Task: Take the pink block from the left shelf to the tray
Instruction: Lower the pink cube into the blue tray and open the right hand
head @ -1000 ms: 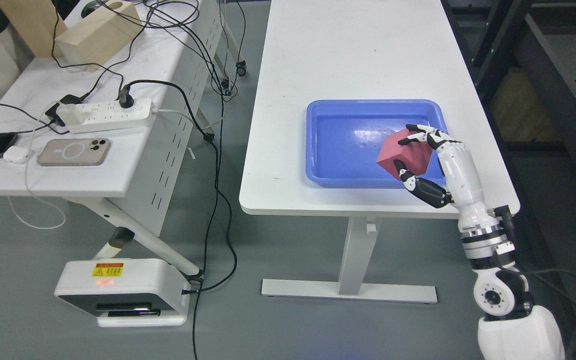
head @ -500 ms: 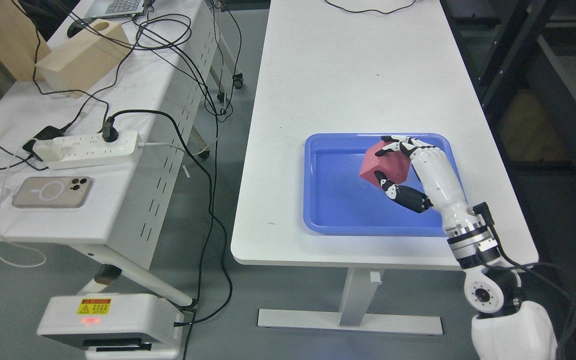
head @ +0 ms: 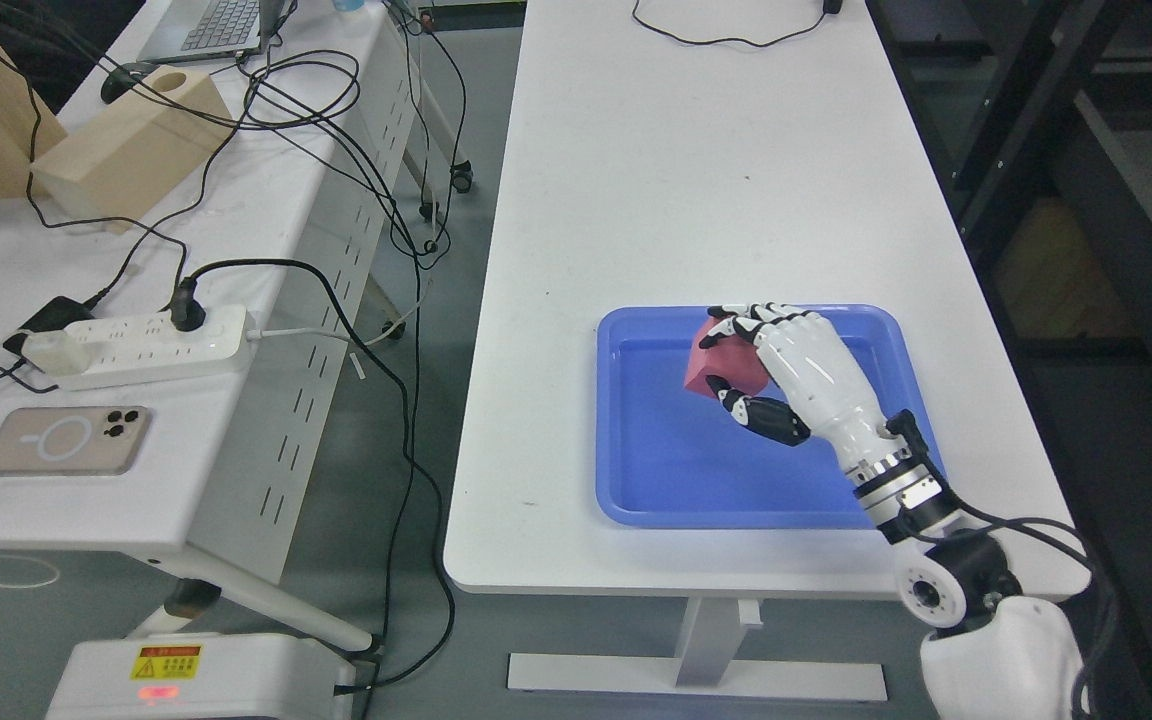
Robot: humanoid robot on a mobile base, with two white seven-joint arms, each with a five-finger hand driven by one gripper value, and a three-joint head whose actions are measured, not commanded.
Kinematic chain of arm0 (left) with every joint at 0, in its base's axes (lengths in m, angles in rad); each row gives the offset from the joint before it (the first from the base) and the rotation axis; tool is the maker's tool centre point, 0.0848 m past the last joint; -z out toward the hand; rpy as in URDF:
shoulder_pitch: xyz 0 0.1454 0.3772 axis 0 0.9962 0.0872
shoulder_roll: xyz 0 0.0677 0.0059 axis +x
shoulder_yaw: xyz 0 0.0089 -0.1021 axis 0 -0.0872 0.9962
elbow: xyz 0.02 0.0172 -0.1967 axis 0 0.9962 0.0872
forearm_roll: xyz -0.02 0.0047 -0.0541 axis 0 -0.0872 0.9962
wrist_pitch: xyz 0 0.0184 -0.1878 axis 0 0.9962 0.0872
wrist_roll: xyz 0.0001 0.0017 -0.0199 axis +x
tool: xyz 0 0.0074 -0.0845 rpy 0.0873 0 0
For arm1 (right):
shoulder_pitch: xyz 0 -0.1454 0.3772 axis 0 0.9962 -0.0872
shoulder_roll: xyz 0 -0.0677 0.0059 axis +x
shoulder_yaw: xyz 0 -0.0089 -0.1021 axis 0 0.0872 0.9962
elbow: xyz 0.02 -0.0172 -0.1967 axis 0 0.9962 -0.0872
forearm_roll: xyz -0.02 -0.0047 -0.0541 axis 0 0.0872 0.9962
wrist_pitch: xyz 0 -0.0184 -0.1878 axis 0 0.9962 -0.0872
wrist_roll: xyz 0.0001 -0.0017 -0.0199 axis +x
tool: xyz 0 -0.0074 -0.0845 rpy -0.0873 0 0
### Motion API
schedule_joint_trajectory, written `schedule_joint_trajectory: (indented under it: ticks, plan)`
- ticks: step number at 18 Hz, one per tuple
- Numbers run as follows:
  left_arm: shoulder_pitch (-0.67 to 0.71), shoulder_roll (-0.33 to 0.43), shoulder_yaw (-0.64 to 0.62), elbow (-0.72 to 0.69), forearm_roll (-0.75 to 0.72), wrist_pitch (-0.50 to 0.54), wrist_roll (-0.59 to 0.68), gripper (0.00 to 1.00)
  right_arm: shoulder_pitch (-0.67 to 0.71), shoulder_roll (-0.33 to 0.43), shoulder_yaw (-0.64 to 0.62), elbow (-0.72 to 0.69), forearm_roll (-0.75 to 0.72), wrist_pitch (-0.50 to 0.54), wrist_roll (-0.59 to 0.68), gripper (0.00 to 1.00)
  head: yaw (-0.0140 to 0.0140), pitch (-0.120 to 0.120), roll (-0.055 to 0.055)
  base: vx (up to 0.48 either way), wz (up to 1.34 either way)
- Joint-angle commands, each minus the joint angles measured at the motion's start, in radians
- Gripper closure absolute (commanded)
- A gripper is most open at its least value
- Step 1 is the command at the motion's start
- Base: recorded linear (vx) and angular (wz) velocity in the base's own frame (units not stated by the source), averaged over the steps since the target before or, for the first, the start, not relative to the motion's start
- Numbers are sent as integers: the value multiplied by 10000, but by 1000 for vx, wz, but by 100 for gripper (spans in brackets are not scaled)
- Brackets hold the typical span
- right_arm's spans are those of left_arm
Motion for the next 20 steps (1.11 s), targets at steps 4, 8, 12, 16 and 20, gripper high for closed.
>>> schedule_joint_trajectory:
  ticks: [4, 8, 12, 16, 20]
  plan:
    - [-292, 175, 0, -174, 0, -4, 7, 0, 254, -175, 275, 356, 534, 128, -89, 63, 0, 0, 0, 47, 0]
    - [-307, 175, 0, -174, 0, -4, 7, 0, 209, -175, 229, 356, 503, 388, -135, 51, 0, 0, 0, 16, 0]
    - [-292, 175, 0, -174, 0, -4, 7, 0, 163, -175, 229, 341, 503, 435, -150, 48, 0, 0, 0, 0, 0]
    - [-307, 175, 0, -174, 0, -4, 7, 0, 178, -175, 213, 341, 457, 557, -150, 40, 0, 0, 0, 0, 0]
    - [-307, 175, 0, -174, 0, -4, 7, 0, 132, -175, -93, 341, 426, 649, -166, 32, 0, 0, 0, 0, 0]
